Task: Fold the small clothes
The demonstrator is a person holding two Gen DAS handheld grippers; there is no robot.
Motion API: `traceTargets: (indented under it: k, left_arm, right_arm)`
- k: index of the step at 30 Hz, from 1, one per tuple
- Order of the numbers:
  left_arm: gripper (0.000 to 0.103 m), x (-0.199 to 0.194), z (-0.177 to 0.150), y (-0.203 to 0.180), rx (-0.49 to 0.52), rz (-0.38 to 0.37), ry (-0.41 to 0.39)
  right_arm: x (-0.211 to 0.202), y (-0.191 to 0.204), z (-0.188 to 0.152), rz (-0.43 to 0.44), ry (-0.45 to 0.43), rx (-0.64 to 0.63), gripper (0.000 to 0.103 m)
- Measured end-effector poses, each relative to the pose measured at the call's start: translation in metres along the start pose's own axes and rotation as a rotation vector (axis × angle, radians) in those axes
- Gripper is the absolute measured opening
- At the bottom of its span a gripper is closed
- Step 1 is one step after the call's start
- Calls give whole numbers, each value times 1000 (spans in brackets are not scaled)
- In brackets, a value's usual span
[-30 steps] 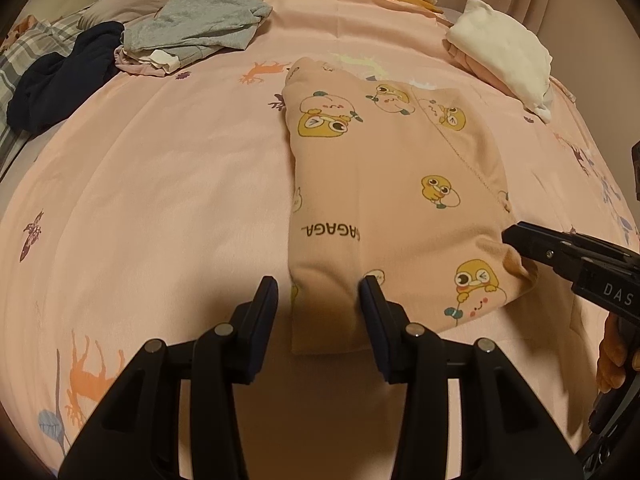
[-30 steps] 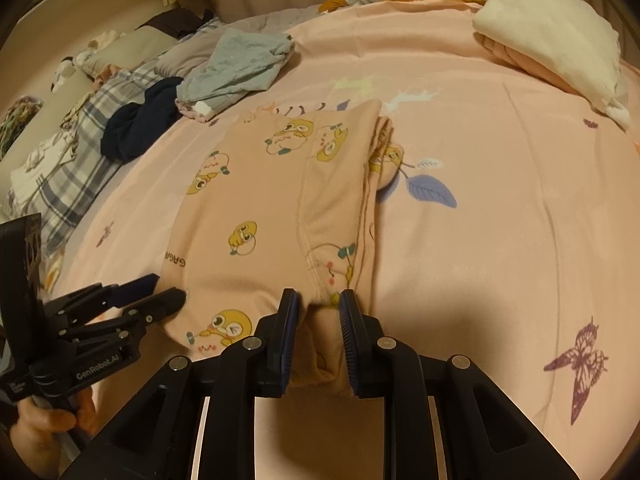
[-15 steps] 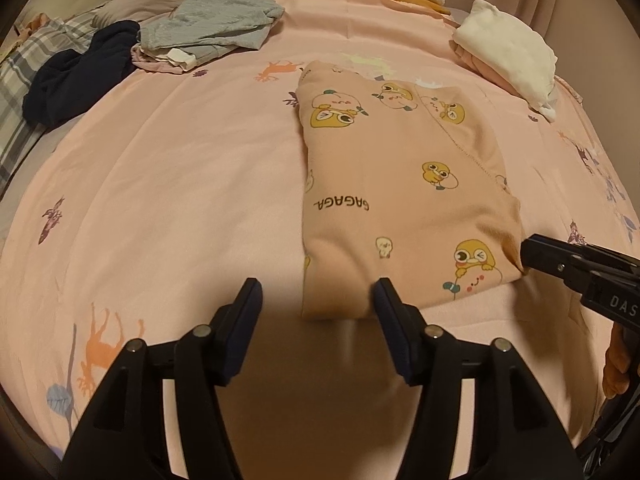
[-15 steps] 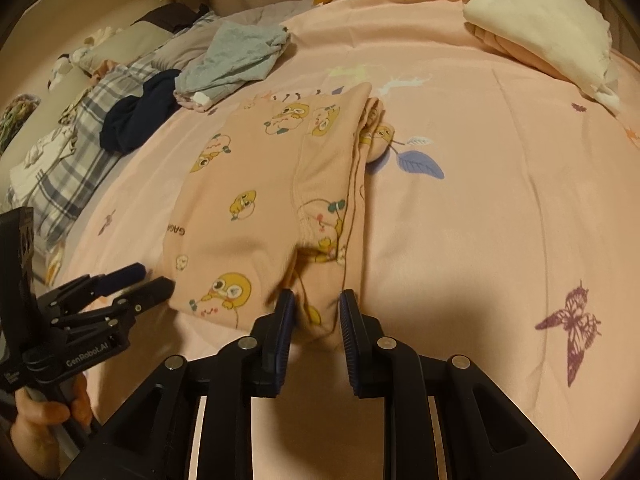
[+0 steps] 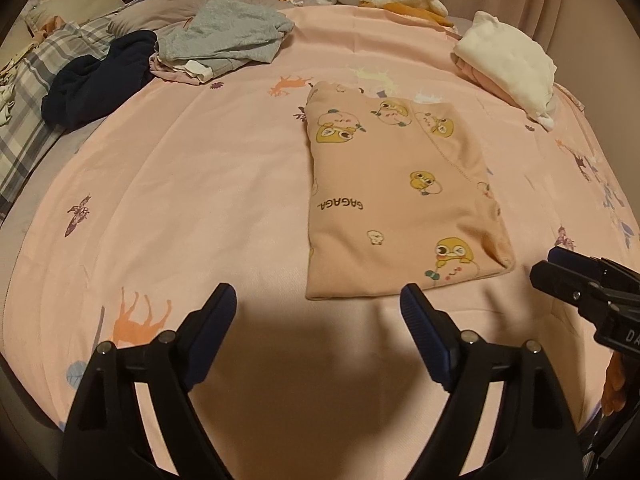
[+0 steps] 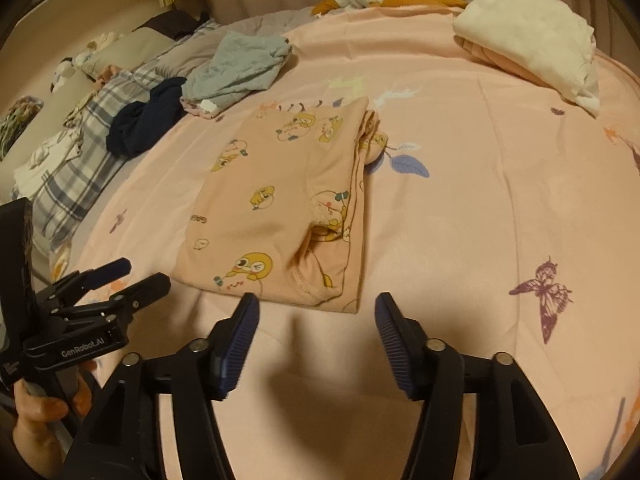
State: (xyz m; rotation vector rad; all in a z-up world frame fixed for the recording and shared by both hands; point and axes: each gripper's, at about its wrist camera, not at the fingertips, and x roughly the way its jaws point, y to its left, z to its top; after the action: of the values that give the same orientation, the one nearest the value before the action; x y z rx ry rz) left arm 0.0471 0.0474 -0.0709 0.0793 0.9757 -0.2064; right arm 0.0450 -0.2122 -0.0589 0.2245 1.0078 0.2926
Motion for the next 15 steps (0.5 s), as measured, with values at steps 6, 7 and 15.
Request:
traceTargets:
  k: [6, 7, 15]
  left_arm:
    - [101, -16, -1, -6, 2, 8, -16]
    - [102, -20, -1, -8, 5, 18, -23]
    - [102, -46, -1, -15, -8, 23, -45]
  right_arm:
    - [-18, 5, -3, -13, -41, -9, 75]
    - [-20, 6, -3, -15, -46, -8, 77]
    - [-43, 15, -6, -38, -108, -40, 95]
